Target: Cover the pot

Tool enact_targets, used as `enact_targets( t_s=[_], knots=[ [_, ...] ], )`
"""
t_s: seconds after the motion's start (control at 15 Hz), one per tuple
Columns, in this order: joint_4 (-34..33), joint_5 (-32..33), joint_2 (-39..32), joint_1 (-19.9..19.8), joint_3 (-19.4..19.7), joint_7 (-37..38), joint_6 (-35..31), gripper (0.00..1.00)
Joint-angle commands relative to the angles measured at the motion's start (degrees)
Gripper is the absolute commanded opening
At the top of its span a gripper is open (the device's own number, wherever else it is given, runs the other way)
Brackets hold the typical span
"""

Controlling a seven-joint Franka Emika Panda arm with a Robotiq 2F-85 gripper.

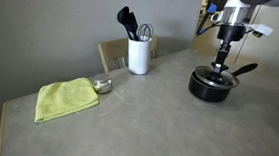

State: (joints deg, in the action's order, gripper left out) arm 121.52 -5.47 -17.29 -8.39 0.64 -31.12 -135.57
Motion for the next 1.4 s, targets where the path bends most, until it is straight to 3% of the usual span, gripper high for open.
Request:
enact_targets(
  t_s=[0.0,1.33],
  knots=[
    [2.1,-0.8,1.5,-1.2,-0.7,-1.7,-1.0,0.15],
    [-2.3,-0.7,-2.6,-1.6,-1.0,-4.1,-2.1,0.15]
  ],
)
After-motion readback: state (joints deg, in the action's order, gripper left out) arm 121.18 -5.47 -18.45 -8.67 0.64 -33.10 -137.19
